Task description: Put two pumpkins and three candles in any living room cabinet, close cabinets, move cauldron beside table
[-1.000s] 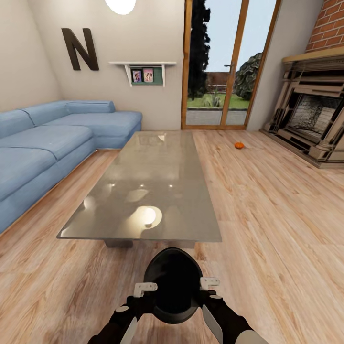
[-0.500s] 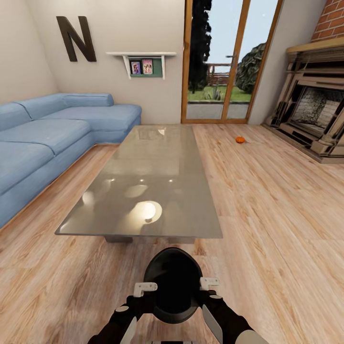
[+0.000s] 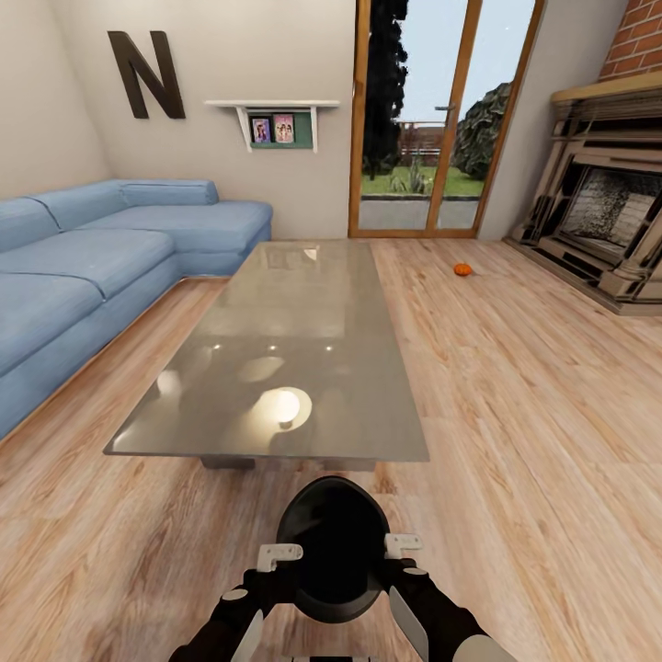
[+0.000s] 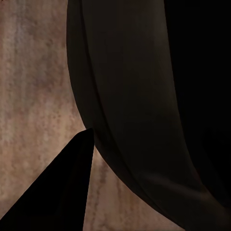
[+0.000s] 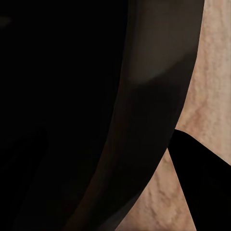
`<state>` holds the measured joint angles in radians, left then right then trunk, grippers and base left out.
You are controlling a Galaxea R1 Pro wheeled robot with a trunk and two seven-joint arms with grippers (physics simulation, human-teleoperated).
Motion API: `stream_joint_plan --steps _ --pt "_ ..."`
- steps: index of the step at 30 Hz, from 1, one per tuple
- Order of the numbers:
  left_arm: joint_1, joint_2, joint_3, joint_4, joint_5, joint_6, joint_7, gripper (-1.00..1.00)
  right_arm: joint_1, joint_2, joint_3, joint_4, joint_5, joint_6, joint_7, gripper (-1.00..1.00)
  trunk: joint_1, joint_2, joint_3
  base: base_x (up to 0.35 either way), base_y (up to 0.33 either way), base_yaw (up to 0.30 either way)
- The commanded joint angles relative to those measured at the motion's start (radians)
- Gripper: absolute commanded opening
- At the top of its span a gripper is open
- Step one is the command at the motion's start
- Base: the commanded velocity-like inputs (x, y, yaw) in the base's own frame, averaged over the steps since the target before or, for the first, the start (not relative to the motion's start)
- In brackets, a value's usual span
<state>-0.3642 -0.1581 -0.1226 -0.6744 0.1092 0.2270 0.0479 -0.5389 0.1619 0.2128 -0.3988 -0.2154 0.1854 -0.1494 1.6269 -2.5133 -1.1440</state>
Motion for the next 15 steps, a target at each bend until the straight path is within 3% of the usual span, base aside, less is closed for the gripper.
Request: stream_joint_plan --steps 1,15 --pt "0.0 0.0 -0.007 -0.001 0.024 0.005 0.004 -1.0 0.0 -0.001 0.005 -0.005 0.005 -0.017 -0.009 -1.0 0.0 0.0 -0.001 0.005 0.0 0.0" --pt "0.0 0.0 -0.006 -0.001 0.024 0.005 0.004 -1.0 -0.001 -0.001 0.005 -0.005 0.005 -0.017 -0.009 -1.0 0.0 0.0 -0.001 0.017 0.0 0.0"
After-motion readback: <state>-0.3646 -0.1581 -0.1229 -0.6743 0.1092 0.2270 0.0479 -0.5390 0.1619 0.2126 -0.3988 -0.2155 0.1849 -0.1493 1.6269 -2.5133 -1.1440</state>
